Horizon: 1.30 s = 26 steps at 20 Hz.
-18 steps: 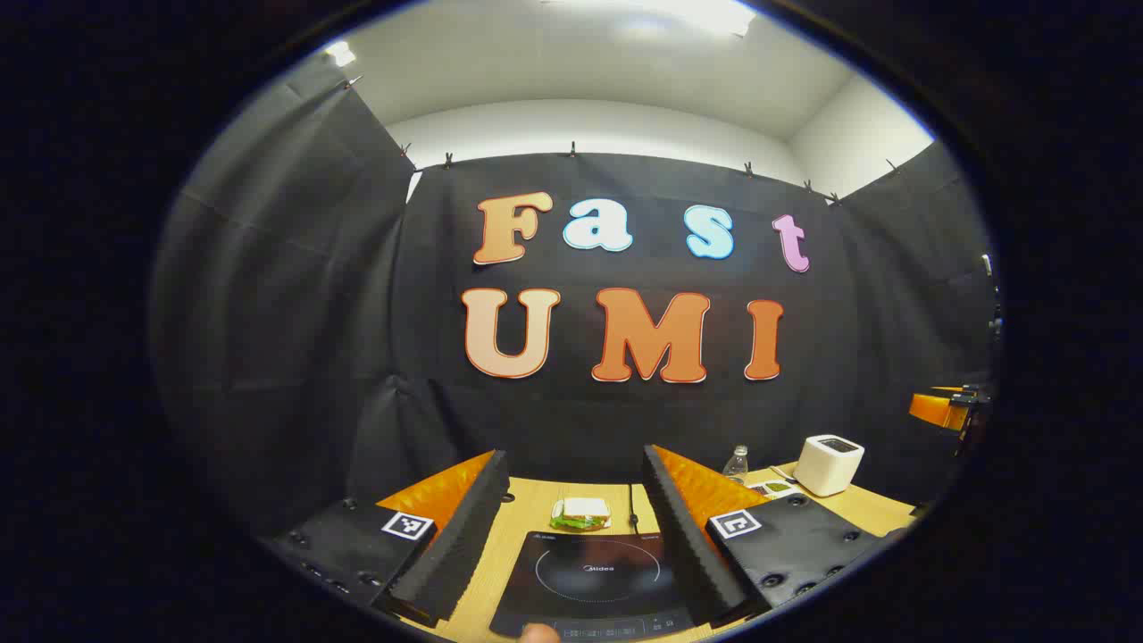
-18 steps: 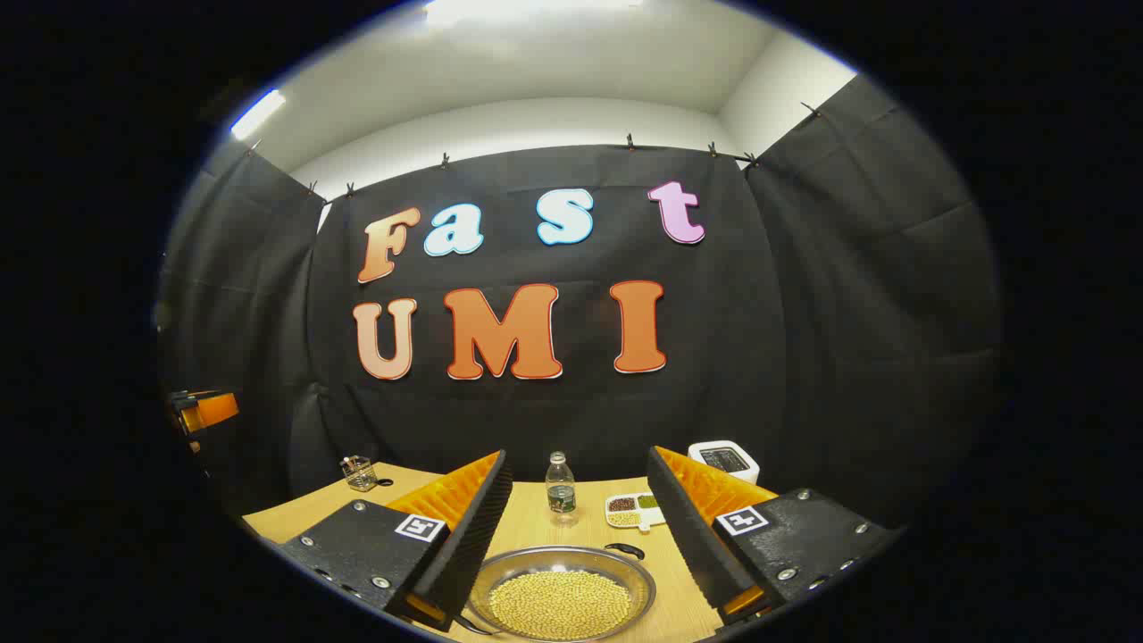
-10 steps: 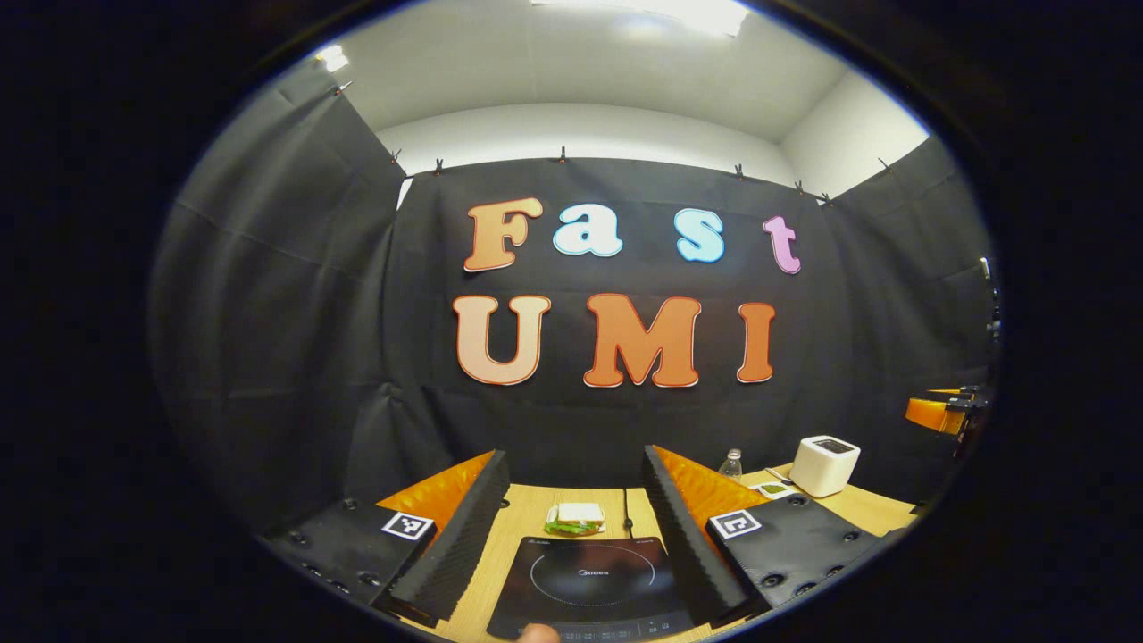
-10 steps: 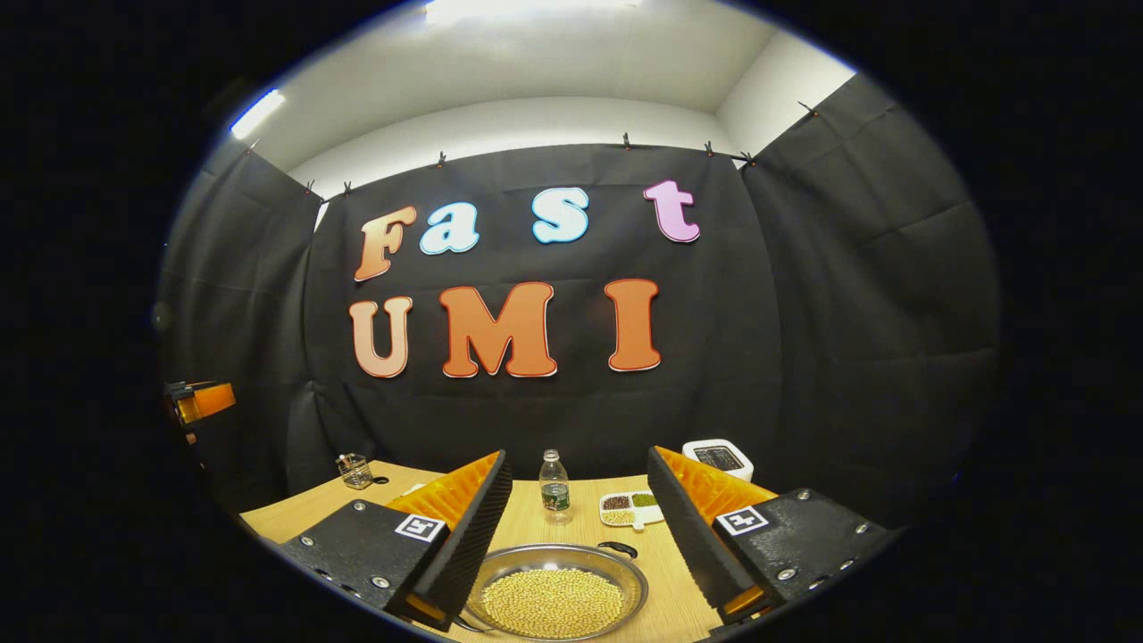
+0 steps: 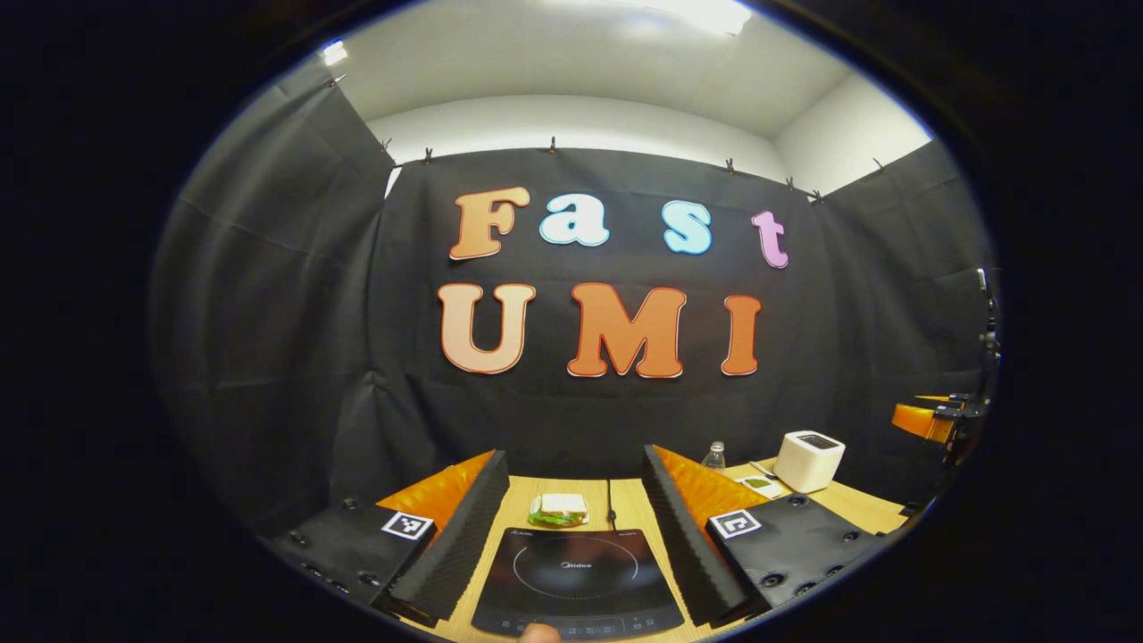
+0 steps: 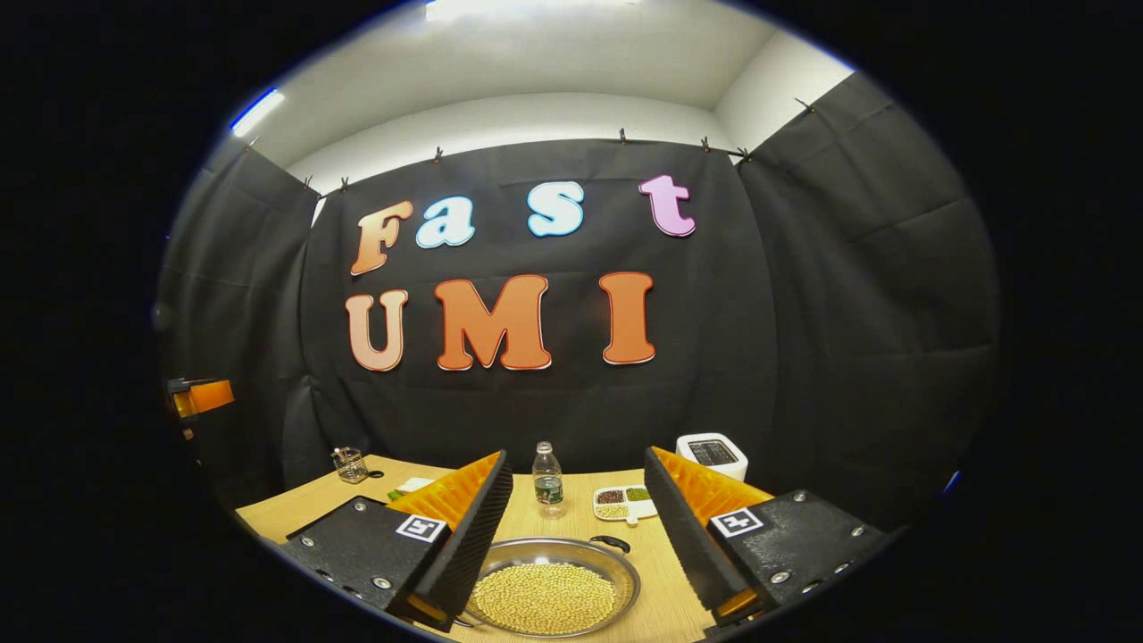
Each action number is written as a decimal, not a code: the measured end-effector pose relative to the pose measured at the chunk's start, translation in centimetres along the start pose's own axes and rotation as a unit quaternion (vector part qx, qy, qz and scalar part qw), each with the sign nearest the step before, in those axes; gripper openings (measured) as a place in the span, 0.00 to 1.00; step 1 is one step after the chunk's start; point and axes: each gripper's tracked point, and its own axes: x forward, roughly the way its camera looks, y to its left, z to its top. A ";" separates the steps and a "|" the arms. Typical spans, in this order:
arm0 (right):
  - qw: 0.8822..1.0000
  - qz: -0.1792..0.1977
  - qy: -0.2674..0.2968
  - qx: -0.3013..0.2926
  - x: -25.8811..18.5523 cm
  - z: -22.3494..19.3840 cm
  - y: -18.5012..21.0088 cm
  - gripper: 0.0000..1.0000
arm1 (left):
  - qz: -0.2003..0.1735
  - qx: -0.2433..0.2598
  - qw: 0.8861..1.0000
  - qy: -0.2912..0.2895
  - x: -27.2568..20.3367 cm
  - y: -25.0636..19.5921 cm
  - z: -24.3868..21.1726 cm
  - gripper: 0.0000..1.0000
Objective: First push the handle of the pot to place it horizontally, then grasp the pot with both hands and set it on the induction cooktop.
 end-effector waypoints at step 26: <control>0.983 0.043 0.177 0.000 -1.7 -18.4 1.2 0.00 | 0.027 0.014 0.999 0.017 -0.5 1.9 -2.2 0.97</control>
